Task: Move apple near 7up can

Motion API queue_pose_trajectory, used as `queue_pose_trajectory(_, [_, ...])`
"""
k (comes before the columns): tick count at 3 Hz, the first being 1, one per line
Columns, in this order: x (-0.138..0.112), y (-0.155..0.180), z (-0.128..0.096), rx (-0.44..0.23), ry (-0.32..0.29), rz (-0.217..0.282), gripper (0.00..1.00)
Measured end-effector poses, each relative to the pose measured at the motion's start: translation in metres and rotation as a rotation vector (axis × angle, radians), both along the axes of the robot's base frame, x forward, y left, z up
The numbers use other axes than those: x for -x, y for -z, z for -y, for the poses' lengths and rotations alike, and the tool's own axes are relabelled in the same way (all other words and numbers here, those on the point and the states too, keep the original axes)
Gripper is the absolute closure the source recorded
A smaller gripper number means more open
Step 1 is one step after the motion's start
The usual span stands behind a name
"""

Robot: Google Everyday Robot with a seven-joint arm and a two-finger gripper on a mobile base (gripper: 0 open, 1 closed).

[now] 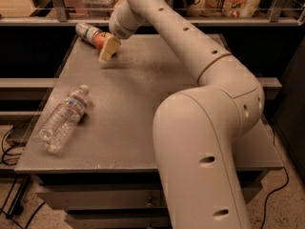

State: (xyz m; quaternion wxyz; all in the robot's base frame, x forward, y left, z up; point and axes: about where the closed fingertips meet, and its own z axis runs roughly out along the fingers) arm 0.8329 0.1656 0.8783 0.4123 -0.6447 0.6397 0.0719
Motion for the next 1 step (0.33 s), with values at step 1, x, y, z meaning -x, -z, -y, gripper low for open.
queue_pose_trajectory(1, [0.0000,0.0001,-0.0001,0.000,0.000,0.000,0.00])
